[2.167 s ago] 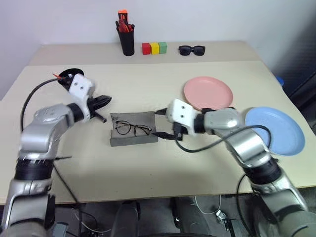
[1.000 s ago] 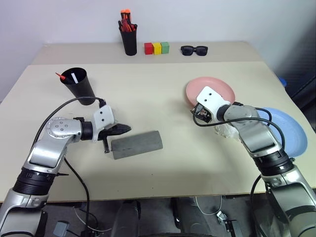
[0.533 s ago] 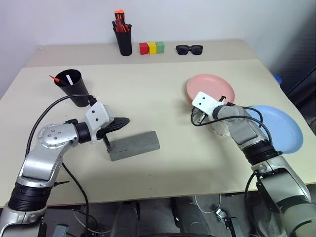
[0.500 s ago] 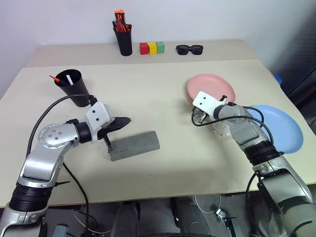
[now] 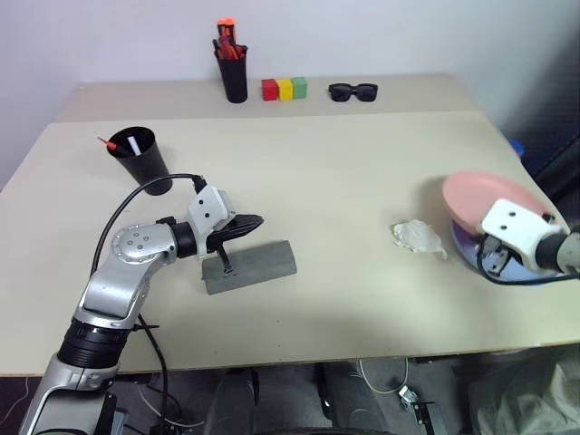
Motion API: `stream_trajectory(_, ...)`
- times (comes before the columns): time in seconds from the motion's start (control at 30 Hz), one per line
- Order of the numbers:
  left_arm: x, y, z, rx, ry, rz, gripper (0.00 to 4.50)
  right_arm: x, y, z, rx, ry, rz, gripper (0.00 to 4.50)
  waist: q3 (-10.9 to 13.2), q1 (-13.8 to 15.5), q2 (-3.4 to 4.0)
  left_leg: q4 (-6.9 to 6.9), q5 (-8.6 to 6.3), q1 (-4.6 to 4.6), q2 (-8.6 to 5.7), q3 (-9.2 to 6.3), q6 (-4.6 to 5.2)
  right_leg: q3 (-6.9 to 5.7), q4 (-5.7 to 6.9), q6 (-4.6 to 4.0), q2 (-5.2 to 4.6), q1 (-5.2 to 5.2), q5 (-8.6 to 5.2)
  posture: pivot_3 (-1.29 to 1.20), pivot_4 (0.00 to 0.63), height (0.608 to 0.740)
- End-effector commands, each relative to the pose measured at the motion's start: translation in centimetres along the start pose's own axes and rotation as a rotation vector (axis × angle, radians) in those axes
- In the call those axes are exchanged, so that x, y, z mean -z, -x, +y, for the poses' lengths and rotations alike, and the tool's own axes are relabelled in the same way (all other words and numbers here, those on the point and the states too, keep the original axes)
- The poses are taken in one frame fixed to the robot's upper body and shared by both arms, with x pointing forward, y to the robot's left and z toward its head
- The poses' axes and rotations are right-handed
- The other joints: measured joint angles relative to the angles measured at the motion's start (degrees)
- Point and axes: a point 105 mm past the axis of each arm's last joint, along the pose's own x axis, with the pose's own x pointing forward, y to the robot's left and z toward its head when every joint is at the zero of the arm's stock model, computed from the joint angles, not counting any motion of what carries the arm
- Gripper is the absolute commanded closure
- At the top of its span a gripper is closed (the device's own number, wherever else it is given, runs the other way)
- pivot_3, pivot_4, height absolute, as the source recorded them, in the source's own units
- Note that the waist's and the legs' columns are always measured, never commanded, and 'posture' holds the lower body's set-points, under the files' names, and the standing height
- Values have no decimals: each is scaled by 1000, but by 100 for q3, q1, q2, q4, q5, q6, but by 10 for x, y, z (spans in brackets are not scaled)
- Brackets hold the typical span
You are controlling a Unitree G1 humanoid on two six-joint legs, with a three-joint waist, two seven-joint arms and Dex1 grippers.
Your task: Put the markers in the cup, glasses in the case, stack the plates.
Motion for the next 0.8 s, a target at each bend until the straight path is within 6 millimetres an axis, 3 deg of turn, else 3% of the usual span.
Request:
stream_trajectory(0.03, -10, -2, 2, 3, -45, -32, 4500, -31, 11, -8, 64, 35, -122, 1977, 0, -68, -1, 1, 1, 6, 0, 3, 0, 4, 2, -11, 1, 2, -4, 0, 150, 740)
stream_trajectory(0.07, -11, -2, 2, 2, -45, -33, 4500, -41, 9, -6, 61, 19, -173, 1535, 1, -83, -3, 1, 1, 15, 1, 3, 1, 5, 2, -14, 3, 11, -8, 0, 150, 740)
stream_trajectory(0.23, -10, 2, 1, -12, -46, -26, 4500, -69, -3, 17, -45, -56, -317, 1535, 2, -60, -4, -12, -1, 64, 4, 0, 1, 7, -2, -10, 8, 62, -15, 0, 150, 740)
stream_trajectory(0.37, -10, 7, -1, -29, -42, -21, 4500, -73, -35, 34, -70, -50, -305, 1535, 1, -51, -7, -10, -4, 61, 0, 3, 5, 8, -19, -9, -1, 70, -16, 0, 150, 740)
stream_trajectory(0.47, -10, 10, -1, -50, -40, -16, 4500, -63, -60, 34, -18, -59, -239, 1535, 2, -41, -7, -8, -4, 61, -1, 3, 5, 8, -20, -10, -2, 70, -16, 0, 150, 740)
stream_trajectory(0.57, -10, 14, -2, -64, -35, -10, 4500, -55, -66, 28, 12, -53, -189, 2432, 2, -30, -7, -8, -4, 62, -1, 4, 5, 8, -19, -11, -2, 70, -17, 0, 150, 740)
stream_trajectory(0.7, -8, 17, -4, -68, -25, -3, 4500, -66, -51, 13, 53, -36, -230, 4427, 2, -8, -7, -10, -4, 62, 0, 3, 5, 7, -19, -10, -1, 70, -17, 0, 150, 740)
stream_trajectory(0.8, -6, 17, -5, -64, -19, 0, 4500, -64, -27, -15, 143, 0, -185, 4473, 4, 25, -3, -8, -4, 60, -3, 5, 5, 8, -20, -10, -4, 70, -17, 0, 150, 740)
